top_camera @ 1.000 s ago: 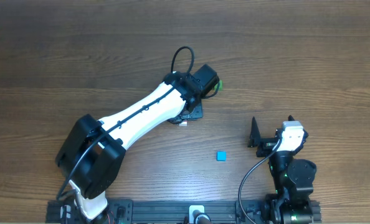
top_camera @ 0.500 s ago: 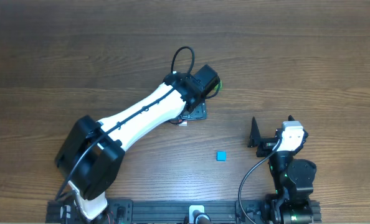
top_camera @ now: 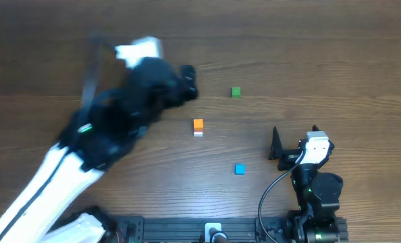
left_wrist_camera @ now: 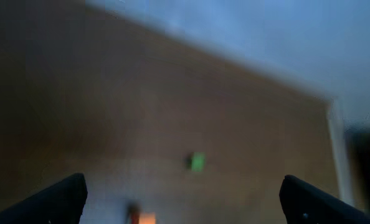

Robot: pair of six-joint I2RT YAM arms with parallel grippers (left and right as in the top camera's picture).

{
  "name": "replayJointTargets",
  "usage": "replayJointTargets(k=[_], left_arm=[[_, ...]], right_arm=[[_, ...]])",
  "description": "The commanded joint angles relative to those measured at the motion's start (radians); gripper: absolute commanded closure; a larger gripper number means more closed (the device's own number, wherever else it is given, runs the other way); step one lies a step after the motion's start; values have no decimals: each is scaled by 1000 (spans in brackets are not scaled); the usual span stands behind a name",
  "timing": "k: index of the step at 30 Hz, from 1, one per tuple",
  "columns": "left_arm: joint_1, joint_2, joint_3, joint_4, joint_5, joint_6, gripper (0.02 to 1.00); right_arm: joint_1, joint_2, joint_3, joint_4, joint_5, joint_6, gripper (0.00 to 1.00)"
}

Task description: Stack Cubes

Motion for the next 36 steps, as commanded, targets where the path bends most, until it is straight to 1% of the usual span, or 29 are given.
replayJointTargets(k=[1,4,8,12,14,17,19,27,32,36], left_arm=[[204,-215,-232,161,125,191,25],[322,-358,-406,279,177,260,25],[443,-546,-615,389,226,365,25],[536,-716,-794,475,287,473,29],[562,-789,-872,523,319,533,29],[584,-911,-1003,594,370,624,31],[591,-959,-1058,624,381,646,34],[603,-1068,-1240,793,401,650,66],[609,-1114,-1296,811,401,650,62],[627,-1159,-1342,811,413,650,40]], right_arm=[[-6,-6,-6,-2,0,2,7],[-6,-6,-6,-2,0,2,7],[-6,-6,-6,-2,0,2,7],[-6,-6,-6,-2,0,2,7],[-6,-6,-6,-2,0,2,7],[-6,-6,-6,-2,0,2,9],[-6,-6,-6,-2,0,2,7],[-6,-6,-6,-2,0,2,7],[-6,-6,-6,-2,0,2,9],[-6,-6,-6,-2,0,2,7]])
